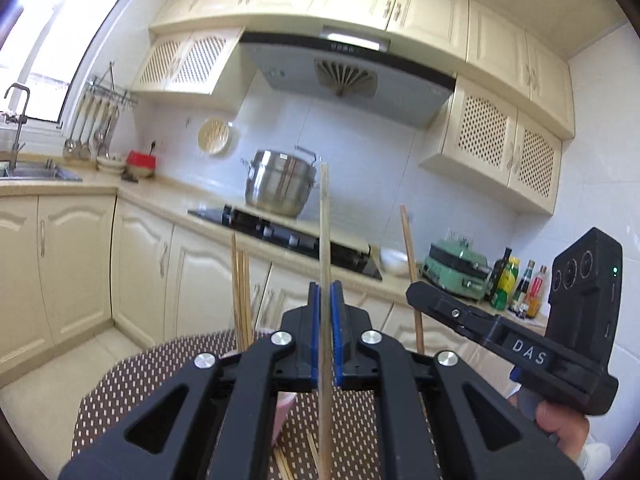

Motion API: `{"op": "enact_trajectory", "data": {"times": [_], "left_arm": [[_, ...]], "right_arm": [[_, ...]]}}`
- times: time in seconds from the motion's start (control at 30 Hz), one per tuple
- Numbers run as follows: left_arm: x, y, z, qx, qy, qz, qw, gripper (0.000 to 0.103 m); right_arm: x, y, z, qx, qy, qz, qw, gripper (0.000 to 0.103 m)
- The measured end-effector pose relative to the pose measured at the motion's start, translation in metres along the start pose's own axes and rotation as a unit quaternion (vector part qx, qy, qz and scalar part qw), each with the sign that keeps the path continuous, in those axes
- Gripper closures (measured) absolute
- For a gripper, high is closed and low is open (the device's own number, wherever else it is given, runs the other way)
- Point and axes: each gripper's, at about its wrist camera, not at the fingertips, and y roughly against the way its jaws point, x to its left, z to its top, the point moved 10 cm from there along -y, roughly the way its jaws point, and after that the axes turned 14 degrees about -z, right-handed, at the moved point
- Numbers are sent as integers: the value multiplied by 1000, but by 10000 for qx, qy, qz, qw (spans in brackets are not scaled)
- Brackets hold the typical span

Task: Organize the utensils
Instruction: 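Lower both held chopsticks into the pink cup and open both tools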

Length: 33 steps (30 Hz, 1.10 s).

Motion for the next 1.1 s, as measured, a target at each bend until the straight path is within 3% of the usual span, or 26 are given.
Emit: {"op": "enact_trajectory", "data": {"times": [0.27, 0.6, 0.9, 1.1], "left_arm": [[21, -25, 32, -753, -247, 148, 9967, 97], [55, -51, 54, -1288, -151, 379, 9908, 97], [77, -63, 40, -1291, -117, 591, 9898, 97], [77, -67, 17, -857, -166, 730, 9935, 97]], "right_arm": [[22, -49, 33, -573, -143, 226, 9980, 97], [15, -97, 37, -656, -311, 296, 9969, 97], [13, -99, 24, -529, -63, 205, 9984, 97], [12, -101, 3, -289, 113, 89, 9995, 97]]}}
